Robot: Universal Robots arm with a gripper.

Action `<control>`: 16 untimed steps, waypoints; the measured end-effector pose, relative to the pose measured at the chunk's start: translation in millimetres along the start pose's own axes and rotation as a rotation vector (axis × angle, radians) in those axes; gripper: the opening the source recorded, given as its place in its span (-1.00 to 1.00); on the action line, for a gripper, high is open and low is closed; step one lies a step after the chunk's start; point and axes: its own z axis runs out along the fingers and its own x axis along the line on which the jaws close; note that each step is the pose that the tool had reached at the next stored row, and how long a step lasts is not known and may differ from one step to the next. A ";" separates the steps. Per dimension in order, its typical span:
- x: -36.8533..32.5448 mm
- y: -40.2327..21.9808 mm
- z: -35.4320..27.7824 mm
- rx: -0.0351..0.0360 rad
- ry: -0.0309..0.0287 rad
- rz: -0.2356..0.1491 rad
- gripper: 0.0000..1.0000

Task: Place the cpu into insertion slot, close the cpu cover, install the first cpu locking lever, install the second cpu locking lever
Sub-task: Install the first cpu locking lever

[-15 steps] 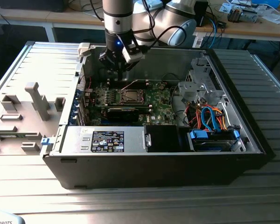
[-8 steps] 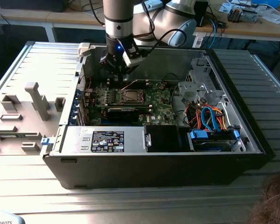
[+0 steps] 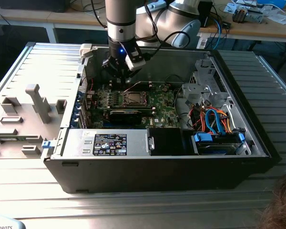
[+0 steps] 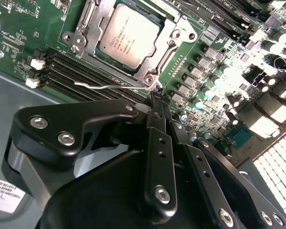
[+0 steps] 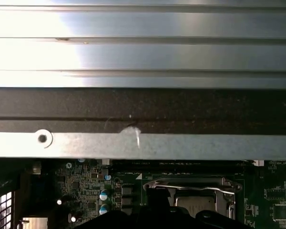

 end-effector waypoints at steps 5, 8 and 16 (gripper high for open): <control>0.1 0.0 4.3 -0.0001 0.0000 0.000 -0.79; 0.1 -0.1 6.2 0.0000 0.0001 0.000 -0.79; 0.1 -0.2 10.9 0.0000 0.0001 0.000 -0.79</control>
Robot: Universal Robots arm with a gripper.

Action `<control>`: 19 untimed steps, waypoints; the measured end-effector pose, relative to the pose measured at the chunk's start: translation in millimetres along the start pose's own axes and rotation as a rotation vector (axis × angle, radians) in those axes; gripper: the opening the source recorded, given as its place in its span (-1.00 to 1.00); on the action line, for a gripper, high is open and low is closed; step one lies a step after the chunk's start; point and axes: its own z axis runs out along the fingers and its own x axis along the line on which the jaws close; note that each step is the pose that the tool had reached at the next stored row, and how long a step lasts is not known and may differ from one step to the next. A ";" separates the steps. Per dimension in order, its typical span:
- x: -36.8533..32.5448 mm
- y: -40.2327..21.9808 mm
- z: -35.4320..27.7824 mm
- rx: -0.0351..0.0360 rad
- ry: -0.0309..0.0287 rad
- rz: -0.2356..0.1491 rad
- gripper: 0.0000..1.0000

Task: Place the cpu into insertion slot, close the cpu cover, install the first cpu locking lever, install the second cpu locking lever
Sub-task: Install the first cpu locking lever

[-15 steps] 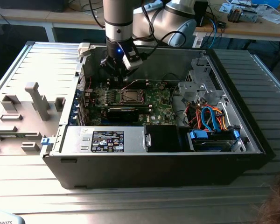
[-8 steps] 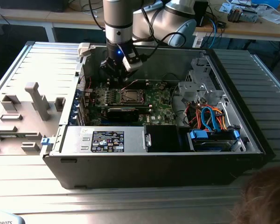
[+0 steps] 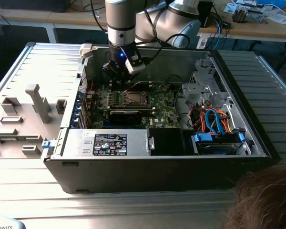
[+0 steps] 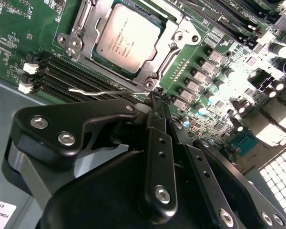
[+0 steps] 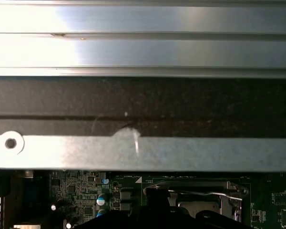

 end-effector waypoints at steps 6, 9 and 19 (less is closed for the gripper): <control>0.0 0.0 2.7 0.0000 -0.0001 0.000 -0.79; 0.0 -0.1 4.0 0.0000 0.0000 0.000 -0.79; -1.2 0.0 8.5 0.0001 -0.0001 0.000 -0.79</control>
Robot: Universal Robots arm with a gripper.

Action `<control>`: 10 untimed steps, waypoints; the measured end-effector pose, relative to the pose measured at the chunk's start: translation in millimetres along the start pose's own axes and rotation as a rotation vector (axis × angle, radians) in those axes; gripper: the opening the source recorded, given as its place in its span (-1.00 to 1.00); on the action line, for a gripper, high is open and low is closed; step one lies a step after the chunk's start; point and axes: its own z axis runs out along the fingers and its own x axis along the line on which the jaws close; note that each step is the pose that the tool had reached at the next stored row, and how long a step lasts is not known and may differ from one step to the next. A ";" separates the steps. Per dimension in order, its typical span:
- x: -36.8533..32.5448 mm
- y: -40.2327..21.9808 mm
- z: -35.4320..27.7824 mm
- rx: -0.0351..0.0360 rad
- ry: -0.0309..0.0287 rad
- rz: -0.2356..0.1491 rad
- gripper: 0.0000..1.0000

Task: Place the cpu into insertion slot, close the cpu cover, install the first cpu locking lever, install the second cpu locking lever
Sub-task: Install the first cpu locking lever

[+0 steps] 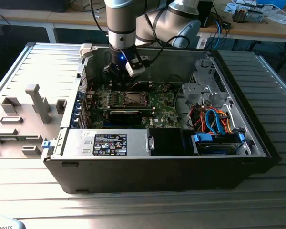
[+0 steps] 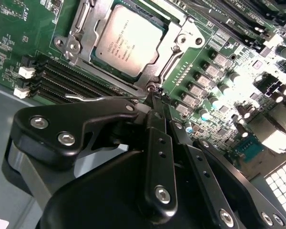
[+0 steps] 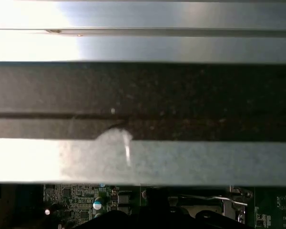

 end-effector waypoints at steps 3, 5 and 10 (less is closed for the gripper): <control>-0.4 1.1 0.4 -0.0028 0.0002 -0.004 -0.79; -1.3 2.2 0.9 -0.0205 0.0001 -0.012 -0.79; -9.9 2.2 1.8 -0.0218 0.0008 -0.016 -0.79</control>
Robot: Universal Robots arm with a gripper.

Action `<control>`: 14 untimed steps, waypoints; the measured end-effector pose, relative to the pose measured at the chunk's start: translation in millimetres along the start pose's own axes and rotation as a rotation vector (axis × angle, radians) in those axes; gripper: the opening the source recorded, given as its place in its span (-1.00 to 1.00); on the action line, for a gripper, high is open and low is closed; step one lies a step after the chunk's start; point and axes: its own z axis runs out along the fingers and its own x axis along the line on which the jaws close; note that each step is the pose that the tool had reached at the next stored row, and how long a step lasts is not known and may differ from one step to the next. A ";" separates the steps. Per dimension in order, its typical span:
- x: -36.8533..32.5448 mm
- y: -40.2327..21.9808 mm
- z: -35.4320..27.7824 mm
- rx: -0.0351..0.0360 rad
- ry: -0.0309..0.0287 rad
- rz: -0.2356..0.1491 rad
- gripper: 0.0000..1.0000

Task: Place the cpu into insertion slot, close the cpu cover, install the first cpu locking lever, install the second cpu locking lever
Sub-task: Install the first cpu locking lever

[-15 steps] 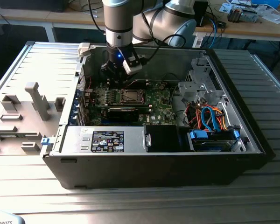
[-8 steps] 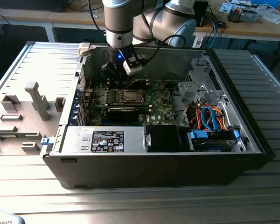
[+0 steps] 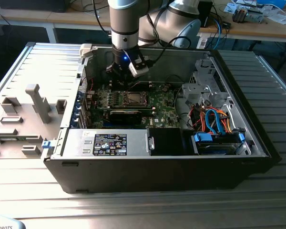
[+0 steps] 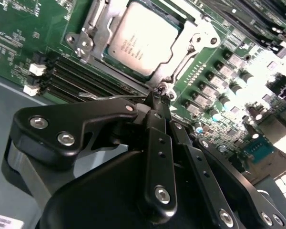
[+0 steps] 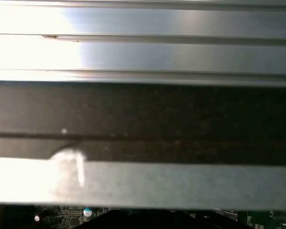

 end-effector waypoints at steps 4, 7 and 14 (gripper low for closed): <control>-3.8 0.0 0.7 -0.0017 0.0005 -0.004 -0.79; -7.2 0.0 1.5 -0.0034 0.0008 -0.008 -0.79; -18.2 -0.3 4.9 -0.0045 0.0039 -0.013 -0.79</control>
